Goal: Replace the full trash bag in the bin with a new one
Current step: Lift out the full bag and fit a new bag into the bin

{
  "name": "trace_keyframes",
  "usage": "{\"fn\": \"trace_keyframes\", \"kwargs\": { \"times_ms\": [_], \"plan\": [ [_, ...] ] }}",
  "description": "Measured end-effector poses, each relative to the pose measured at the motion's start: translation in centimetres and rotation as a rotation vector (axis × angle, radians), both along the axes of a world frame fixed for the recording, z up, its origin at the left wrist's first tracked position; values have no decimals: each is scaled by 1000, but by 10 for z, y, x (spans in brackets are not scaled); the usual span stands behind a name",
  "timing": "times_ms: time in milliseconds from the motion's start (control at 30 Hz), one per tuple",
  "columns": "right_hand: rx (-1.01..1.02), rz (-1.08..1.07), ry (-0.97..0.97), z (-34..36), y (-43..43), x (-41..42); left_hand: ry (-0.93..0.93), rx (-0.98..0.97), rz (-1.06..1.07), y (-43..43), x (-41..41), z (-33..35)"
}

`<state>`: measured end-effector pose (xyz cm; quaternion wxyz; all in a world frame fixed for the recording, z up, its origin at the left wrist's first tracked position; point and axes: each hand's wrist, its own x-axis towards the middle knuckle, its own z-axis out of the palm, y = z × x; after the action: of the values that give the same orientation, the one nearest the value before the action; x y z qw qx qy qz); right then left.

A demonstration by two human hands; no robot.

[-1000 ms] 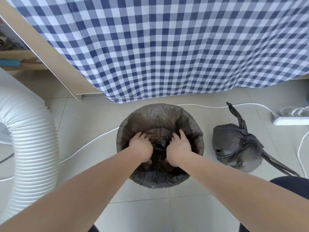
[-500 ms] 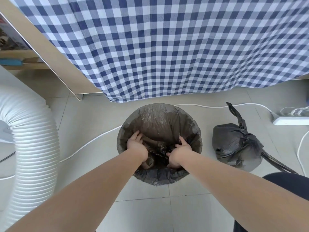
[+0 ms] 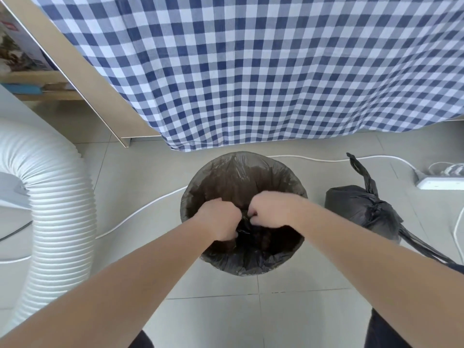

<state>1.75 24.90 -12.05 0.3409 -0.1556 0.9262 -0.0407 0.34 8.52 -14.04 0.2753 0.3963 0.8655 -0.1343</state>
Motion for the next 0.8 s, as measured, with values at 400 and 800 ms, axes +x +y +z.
{"fn": "trace_keyframes", "kwargs": {
  "times_ms": [400,800],
  "plan": [
    [-509,-951,280,19,47,9,-39,842,1062,-56,2,19],
    [-566,-1189,180,27,56,14,-111,910,1434,-61,2,24]
  ]
}}
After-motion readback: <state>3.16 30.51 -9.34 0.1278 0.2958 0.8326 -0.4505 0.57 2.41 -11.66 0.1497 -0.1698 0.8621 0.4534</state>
